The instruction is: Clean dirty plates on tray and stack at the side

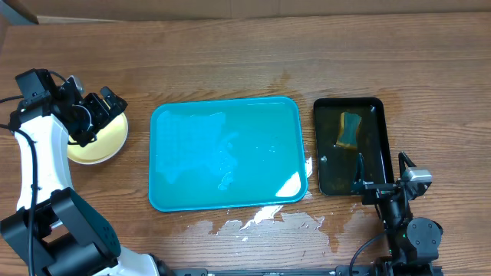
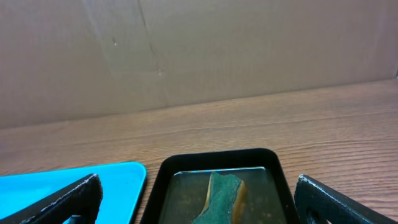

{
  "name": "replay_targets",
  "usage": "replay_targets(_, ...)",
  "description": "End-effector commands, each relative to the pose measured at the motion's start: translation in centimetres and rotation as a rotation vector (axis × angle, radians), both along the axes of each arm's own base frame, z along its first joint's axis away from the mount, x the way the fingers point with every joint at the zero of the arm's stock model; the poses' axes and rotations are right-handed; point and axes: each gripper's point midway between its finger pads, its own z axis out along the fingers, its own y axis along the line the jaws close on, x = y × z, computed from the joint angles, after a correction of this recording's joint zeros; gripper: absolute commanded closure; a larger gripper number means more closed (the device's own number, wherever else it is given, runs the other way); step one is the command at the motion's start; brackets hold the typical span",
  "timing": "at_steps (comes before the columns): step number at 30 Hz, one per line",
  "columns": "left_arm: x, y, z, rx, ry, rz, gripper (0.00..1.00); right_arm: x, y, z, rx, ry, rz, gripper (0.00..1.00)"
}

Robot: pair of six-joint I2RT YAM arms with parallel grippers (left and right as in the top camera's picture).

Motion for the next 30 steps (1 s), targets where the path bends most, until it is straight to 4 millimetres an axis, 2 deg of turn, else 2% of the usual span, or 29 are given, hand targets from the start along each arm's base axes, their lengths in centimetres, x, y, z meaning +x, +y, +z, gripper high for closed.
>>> replay_targets(1,-0.1,-0.1,0.7,0.022,-0.02,-0.016,0.0,0.0,-0.1,-0.1,-0.006,-0.007,-0.005,0.0)
replay_targets(17,-0.1,-0.1,0.6,0.036,-0.013,-0.017,0.0,0.0,-0.1,-0.1,-0.006,-0.007,-0.005,0.0)
replay_targets(19,0.0,-0.3,1.1,0.065,-0.017,-0.023,0.0,0.0,-0.1,-0.1,-0.006,-0.007,-0.005,0.0)
replay_targets(22,-0.1,-1.2,3.9,0.158,-0.065,-0.037,0.0,0.0,-0.1,-0.1,-0.006,-0.007,-0.005,0.0)
replay_targets(25,-0.4,-3.5,8.3,0.266,-0.158,-0.076,0.0,0.0,-0.1,-0.1,-0.006,-0.007,-0.005,0.0)
replay_targets(27,-0.9,-6.1,11.7,0.316,-0.245,-0.122,0.0,0.0,-0.1,-0.1,-0.006,-0.007,-0.005,0.0)
replay_targets(30,-2.7,-11.2,16.9,0.336,-0.41,-0.228,0.0,0.0,-0.1,-0.1,-0.006,-0.007,-0.005,0.0)
